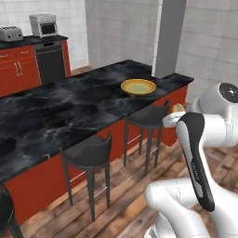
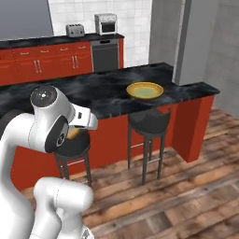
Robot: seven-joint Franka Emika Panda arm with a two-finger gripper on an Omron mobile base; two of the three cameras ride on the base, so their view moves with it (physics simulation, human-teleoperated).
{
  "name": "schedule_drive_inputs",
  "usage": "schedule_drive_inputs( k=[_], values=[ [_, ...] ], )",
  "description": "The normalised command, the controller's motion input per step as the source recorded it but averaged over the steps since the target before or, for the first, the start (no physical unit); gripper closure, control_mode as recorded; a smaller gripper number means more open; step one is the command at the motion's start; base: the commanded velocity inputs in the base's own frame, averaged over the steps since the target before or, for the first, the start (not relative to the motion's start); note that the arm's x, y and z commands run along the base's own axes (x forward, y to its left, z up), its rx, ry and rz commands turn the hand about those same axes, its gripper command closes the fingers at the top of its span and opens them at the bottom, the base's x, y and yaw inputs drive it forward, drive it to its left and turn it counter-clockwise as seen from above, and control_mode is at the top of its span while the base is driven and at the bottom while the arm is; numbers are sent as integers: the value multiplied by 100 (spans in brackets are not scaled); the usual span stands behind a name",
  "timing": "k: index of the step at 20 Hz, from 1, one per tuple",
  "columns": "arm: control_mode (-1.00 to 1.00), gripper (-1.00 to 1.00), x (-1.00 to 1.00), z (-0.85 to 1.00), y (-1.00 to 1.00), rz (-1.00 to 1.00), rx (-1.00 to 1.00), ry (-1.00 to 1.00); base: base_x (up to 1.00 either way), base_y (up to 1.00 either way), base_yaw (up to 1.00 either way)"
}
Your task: Move the hot dog bun to the plate on the dining table and place the condiment next to that plate. Then navigate to the fridge and take the sausage and place it on the plate as well.
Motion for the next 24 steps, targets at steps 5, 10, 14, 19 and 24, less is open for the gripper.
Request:
schedule_drive_inputs(
  k=[5,10,14,19,24],
  values=[
    [100,100,0,0,0,0,0,0,69,-75,36],
    [100,100,0,0,0,0,0,0,75,-65,42],
    [100,100,0,0,0,0,0,0,64,-66,41],
    [100,100,0,0,0,0,0,0,76,-56,40],
    [100,100,0,0,0,0,0,0,70,-52,40]
  ],
)
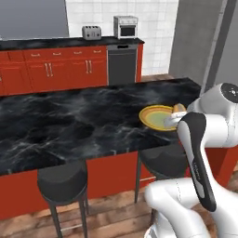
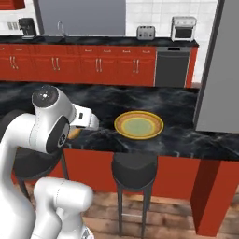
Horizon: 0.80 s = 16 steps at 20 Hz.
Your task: Move the hot dog bun to the plate on the dining table and place the condiment next to that plate. Then navigate to the fridge and take the sausage and place it on the plate as well.
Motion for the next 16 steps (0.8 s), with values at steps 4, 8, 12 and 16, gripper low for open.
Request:
schedule_drive_inputs(
  k=[4,8,12,16],
  values=[
    [100,100,0,0,0,0,0,0,59,-56,38],
    [100,100,0,0,0,0,0,0,22,-73,25],
    [100,100,0,0,0,0,0,0,37,-60,16],
    [100,100,0,0,0,0,0,0,71,-32,7]
  ],
)
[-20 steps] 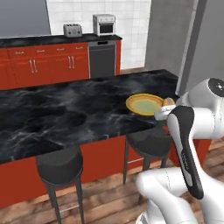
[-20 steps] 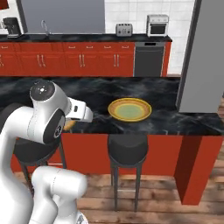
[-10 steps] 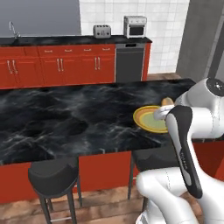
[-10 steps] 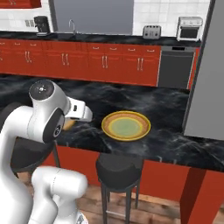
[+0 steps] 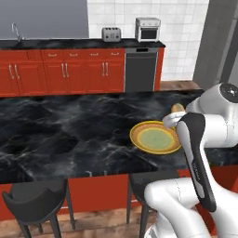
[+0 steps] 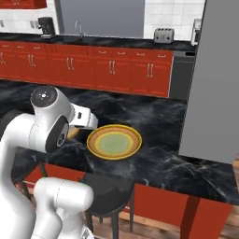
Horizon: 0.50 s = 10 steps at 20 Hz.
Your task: Move the hot dog bun to the plate on the dining table and place the condiment next to that plate. Then navigate to the fridge and take the sausage and place it on the plate as well.
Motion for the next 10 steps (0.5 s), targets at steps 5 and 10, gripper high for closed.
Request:
schedule_drive_inputs(
  k=[5,10],
  values=[
    [100,100,0,0,0,0,0,0,83,-13,0],
    [-100,100,16,0,-7,-1,1,5,57,-17,0]
  ],
)
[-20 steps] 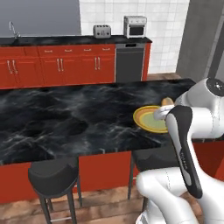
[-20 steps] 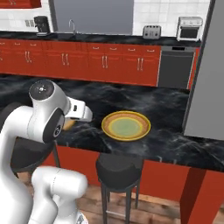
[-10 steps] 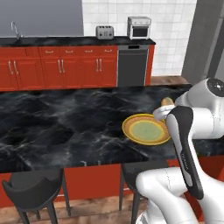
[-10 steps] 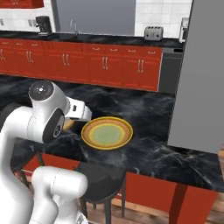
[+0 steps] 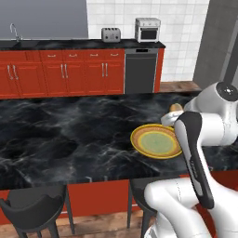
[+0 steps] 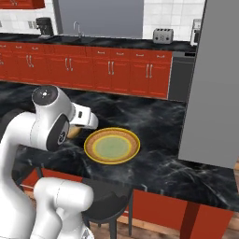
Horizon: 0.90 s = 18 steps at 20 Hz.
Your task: Move the hot dog bun to the plate on the dining table and place the condiment next to that plate. Then navigate to the fridge and take the sausage and place it on the plate as well.
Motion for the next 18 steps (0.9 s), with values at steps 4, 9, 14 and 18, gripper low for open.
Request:
schedule_drive_inputs(
  k=[4,9,14,18],
  values=[
    [-100,100,91,-12,-31,-6,3,36,0,0,0],
    [-100,100,70,-43,-30,-1,1,28,0,0,0],
    [-100,100,30,-58,-33,0,0,7,0,0,0],
    [-100,100,20,-65,-29,0,0,0,0,0,0]
  ],
)
